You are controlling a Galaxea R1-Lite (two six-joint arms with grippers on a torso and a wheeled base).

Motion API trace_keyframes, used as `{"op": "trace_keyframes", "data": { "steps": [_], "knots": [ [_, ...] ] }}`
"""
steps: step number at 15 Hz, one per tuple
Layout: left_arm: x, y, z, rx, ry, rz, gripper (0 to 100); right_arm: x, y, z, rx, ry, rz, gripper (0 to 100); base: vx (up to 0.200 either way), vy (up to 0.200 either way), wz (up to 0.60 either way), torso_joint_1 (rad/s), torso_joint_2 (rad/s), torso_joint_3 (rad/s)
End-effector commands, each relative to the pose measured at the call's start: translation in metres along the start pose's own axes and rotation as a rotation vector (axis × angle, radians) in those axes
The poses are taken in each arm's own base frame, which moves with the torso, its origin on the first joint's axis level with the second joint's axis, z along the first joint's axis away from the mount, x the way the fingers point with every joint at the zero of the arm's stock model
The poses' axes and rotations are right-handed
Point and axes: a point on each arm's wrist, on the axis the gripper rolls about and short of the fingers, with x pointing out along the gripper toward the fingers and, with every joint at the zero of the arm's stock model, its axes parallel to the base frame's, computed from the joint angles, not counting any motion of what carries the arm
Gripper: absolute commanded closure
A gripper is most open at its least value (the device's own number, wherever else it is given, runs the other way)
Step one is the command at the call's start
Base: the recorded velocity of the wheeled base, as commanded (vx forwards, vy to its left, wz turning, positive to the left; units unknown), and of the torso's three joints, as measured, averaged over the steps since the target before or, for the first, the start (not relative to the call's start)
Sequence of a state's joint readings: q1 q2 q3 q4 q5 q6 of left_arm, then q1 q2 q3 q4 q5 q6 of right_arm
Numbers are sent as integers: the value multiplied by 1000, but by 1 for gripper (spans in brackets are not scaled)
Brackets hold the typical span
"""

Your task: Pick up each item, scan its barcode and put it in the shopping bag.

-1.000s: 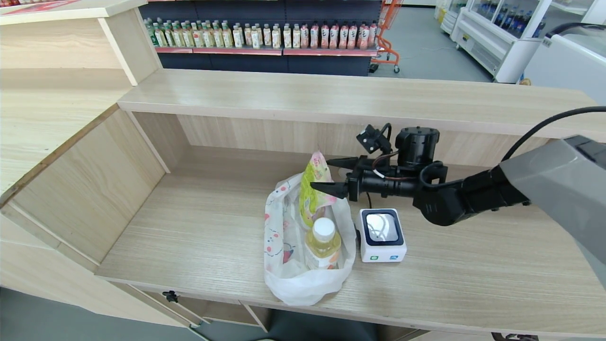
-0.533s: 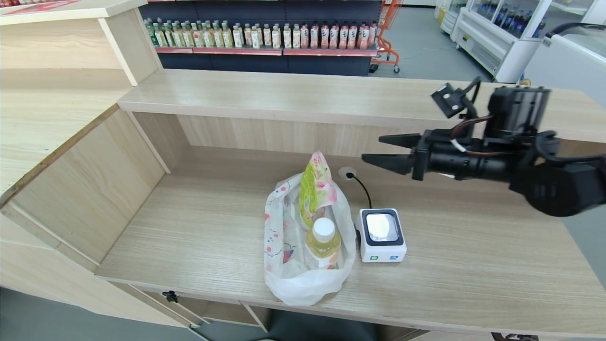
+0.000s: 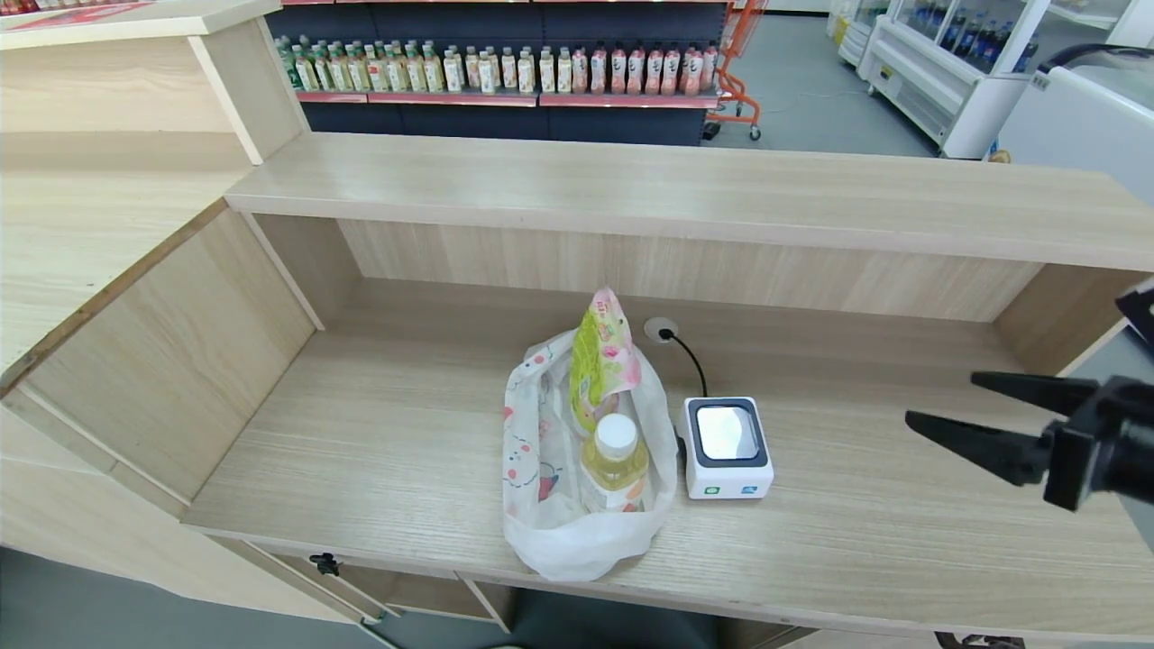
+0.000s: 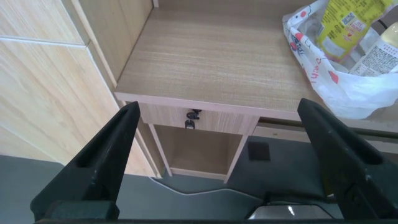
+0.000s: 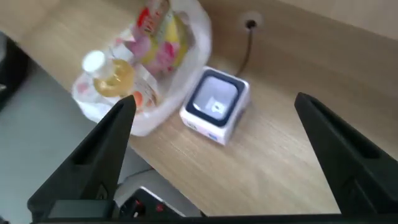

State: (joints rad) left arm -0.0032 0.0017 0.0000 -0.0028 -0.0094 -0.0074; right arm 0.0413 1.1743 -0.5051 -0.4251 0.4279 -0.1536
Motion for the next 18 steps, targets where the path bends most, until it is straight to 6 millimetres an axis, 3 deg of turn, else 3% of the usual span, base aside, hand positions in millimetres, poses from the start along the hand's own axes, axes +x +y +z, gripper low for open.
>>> {"op": "trace_keyframes", "data": {
  "steps": [1, 7, 12, 18],
  "knots": [
    [0, 0, 0, 0, 0, 0, 0, -40, 17, -21, -17, -27, -117, 0, 0, 0, 0, 0, 0, 0],
    [0, 0, 0, 0, 0, 0, 0, -95, 48, -91, 10, -22, -327, 0, 0, 0, 0, 0, 0, 0],
    [0, 0, 0, 0, 0, 0, 0, -122, 71, -137, 12, -49, -305, 0, 0, 0, 0, 0, 0, 0],
    [0, 0, 0, 0, 0, 0, 0, -134, 80, -152, 8, -130, -338, 0, 0, 0, 0, 0, 0, 0]
  ]
}}
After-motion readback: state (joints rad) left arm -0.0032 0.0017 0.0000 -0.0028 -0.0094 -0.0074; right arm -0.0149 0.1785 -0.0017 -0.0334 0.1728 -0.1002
